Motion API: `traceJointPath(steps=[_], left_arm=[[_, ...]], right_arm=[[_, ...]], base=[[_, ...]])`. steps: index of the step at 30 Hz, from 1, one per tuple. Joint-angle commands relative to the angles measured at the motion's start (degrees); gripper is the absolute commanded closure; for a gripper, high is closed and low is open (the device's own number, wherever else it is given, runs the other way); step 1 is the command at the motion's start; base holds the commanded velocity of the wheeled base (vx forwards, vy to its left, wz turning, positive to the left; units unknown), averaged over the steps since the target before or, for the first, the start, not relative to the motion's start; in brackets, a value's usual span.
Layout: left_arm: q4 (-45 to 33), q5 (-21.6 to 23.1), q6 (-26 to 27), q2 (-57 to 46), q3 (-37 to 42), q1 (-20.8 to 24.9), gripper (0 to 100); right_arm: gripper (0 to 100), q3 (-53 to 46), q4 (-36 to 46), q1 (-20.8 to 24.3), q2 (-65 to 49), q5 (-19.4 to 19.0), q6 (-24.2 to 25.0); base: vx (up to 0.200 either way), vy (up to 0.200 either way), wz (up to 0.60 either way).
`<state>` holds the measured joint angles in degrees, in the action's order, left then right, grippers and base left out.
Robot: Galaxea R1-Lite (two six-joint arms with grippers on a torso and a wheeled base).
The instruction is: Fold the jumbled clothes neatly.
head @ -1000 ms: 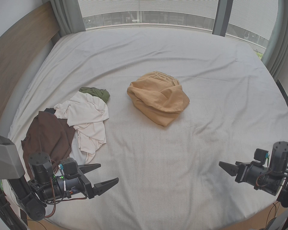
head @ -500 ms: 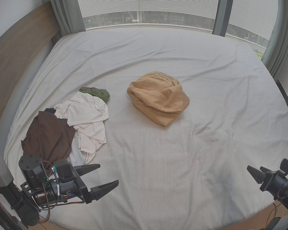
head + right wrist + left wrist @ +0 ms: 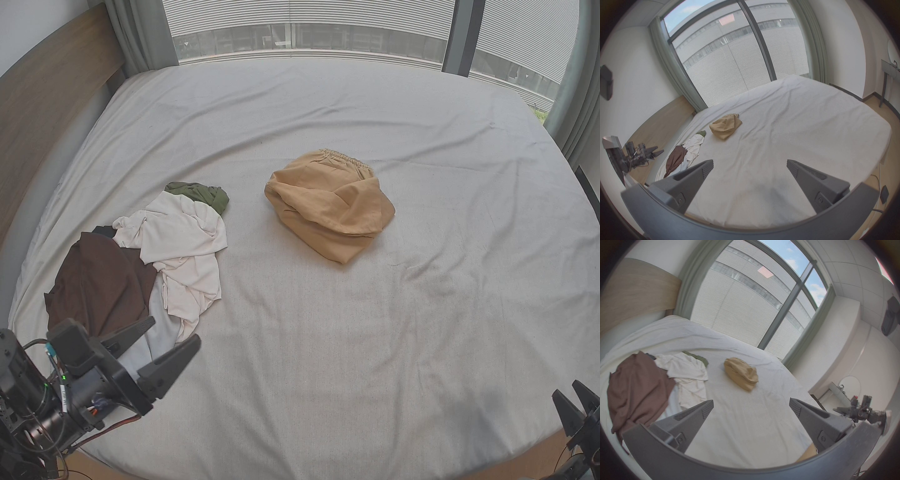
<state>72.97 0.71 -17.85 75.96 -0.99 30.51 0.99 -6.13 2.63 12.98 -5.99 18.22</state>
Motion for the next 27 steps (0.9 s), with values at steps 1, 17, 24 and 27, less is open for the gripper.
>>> traceJointPath(steps=[1, 17, 24, 27], left_arm=[[-12.15, -2.90, -1.75, -18.83, 0.99, -7.49, 0], [-58.65, 7.12, 1.15, -64.80, 0.99, -24.18, 0], [-72.53, 12.74, 6.33, -75.96, -0.51, -30.95, 0], [-72.27, 10.46, 7.56, -75.96, -0.42, -30.95, 0]], right_arm=[[0, -0.37, 3.50, -4.39, -9.03, -4.12, -3.20], [0, -0.81, 3.14, -3.16, -12.54, -1.13, -14.18], [0, -0.90, 6.04, -2.98, -12.72, 6.07, -17.26], [0, -0.90, 5.96, -2.98, -12.63, 5.81, -17.35]], base=[[0.000, 0.000, 0.00], [0.000, 0.000, 0.00], [0.000, 0.000, 0.00], [0.000, 0.000, 0.00]])
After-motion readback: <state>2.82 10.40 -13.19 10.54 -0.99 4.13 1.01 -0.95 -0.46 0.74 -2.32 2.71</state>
